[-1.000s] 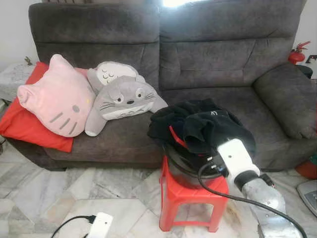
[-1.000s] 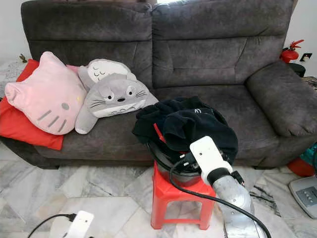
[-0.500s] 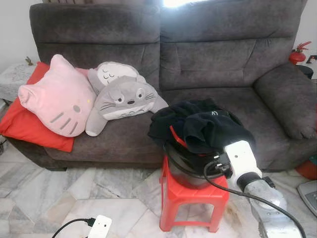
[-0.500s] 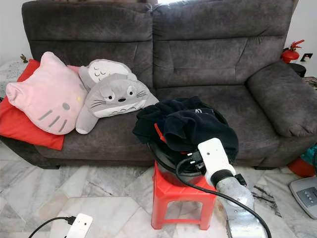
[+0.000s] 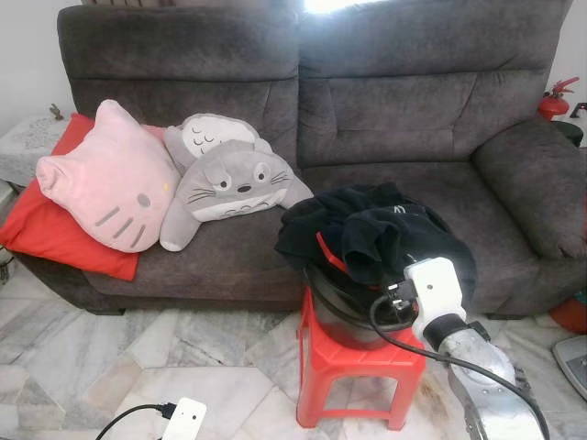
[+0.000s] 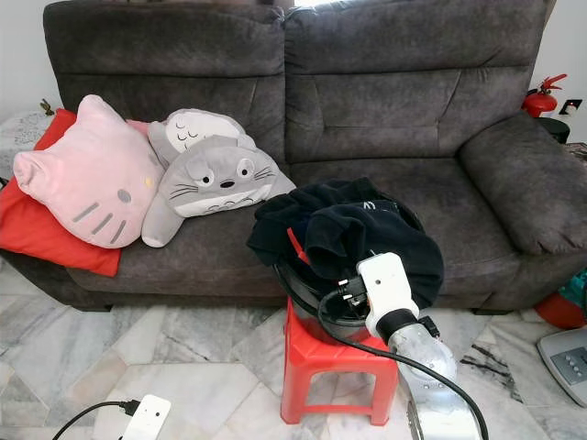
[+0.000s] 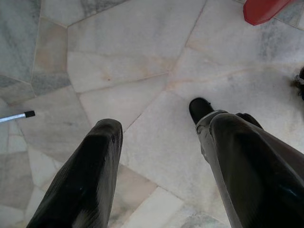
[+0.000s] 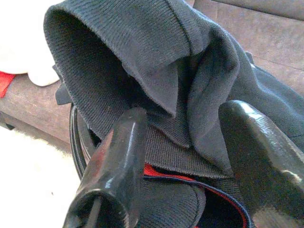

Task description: Hang hanger

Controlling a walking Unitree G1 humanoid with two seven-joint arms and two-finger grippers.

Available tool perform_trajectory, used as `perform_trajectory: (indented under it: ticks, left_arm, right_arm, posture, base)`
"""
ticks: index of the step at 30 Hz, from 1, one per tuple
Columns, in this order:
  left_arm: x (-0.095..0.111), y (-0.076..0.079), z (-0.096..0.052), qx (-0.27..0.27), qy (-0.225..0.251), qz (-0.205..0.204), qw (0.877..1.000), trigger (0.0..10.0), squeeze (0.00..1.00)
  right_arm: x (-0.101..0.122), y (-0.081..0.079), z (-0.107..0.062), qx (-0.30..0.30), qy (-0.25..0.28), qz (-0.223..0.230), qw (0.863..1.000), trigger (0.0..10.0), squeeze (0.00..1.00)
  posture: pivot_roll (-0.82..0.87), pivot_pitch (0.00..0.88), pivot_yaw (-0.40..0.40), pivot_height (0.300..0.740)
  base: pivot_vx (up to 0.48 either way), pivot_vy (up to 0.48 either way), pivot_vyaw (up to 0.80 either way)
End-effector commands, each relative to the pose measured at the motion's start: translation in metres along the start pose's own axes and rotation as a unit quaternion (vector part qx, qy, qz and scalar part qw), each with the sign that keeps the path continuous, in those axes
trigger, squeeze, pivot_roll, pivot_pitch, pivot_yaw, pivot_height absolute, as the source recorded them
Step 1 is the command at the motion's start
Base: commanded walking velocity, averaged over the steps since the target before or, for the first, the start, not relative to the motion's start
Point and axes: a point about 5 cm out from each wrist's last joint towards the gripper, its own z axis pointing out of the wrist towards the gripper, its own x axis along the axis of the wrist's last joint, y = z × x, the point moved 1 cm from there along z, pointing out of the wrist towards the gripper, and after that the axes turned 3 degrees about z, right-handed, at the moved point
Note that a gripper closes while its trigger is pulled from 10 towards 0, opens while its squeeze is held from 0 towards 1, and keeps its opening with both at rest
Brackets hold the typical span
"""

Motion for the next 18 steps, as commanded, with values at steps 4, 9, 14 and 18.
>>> perform_trajectory:
  ticks: [4,9,14,18]
  left_arm:
    - [-0.004,-0.004,0.000,0.002,-0.004,-0.004,1.000,10.0,0.00]
    - [-0.004,-0.004,0.000,0.003,-0.004,-0.004,1.000,10.0,0.00]
    - [-0.004,-0.004,0.000,0.003,-0.004,-0.002,1.000,10.0,0.00]
    - [-0.004,-0.004,-0.001,0.004,-0.003,-0.001,1.000,10.0,0.00]
  right_arm:
    - [-0.006,-0.002,0.004,0.003,0.002,0.006,1.000,10.0,0.00]
    - [-0.005,0.001,0.009,-0.001,0.018,0.015,1.000,10.0,0.00]
    - [-0.008,0.001,0.014,-0.010,0.027,0.052,0.998,10.0,0.00]
    - [-0.011,0.000,0.017,-0.008,0.027,0.070,0.997,10.0,0.00]
  posture:
    - [-0.24,0.000,0.039,0.727]
    - [-0.24,0.000,0.039,0.727]
    - [-0.24,0.000,0.039,0.727]
    - [-0.24,0.000,0.039,0.727]
  base:
    - [0.000,0.000,0.00]
    - [0.000,0.000,0.00]
    - [0.000,0.000,0.00]
    - [0.000,0.000,0.00]
